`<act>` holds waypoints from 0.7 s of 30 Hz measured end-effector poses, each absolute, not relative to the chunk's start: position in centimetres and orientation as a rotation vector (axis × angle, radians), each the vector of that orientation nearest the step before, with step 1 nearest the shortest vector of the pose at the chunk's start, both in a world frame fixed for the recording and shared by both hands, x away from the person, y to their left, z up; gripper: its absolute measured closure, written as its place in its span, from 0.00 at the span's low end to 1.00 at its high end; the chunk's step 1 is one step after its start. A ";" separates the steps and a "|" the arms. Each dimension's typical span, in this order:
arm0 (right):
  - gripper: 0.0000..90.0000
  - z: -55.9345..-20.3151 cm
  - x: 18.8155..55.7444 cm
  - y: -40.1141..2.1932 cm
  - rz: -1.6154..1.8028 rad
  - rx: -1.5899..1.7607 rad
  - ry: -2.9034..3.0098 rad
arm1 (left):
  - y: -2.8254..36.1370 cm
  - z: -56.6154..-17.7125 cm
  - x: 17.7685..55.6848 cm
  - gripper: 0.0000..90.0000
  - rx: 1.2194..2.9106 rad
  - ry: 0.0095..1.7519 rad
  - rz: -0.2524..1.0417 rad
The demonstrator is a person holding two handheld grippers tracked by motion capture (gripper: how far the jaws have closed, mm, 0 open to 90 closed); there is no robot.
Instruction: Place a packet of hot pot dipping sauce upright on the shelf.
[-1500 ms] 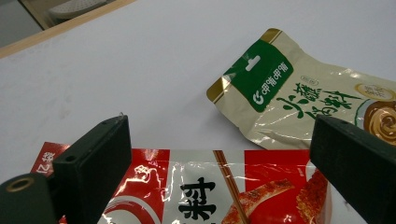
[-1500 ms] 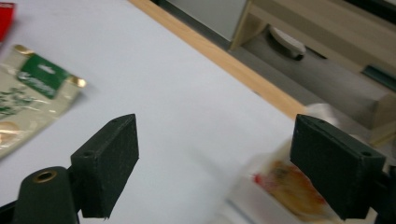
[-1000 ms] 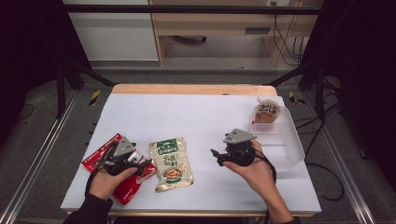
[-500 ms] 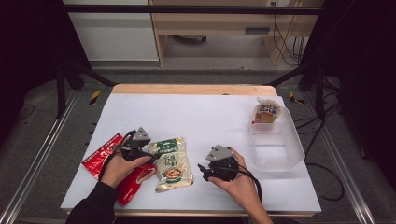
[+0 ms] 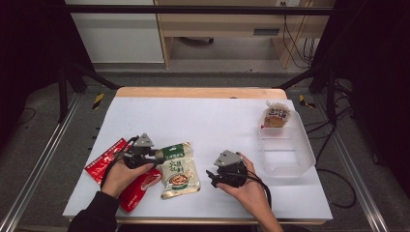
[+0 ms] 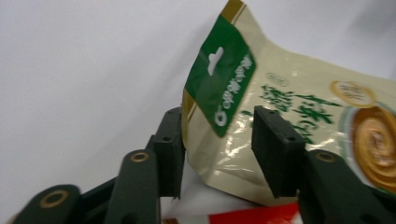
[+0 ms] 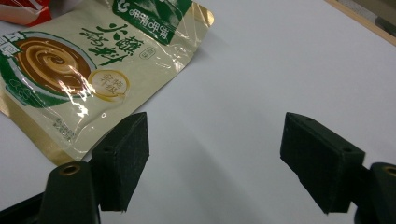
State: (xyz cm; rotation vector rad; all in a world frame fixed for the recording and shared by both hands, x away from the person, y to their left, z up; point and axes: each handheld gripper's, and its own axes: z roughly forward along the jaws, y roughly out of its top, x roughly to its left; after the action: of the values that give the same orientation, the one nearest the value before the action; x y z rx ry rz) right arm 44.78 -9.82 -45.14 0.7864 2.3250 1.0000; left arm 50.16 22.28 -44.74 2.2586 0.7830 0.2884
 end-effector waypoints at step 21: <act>0.25 -46.0 45.3 -9.6 0.927 0.787 2.358 | 22.4 -44.2 50.1 1.00 2.269 0.786 0.312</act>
State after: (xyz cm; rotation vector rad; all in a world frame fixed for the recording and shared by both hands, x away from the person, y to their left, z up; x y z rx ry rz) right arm 45.33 -9.59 -45.98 0.7872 2.3583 0.9273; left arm 50.11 22.35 -44.24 2.2685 0.7860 0.3115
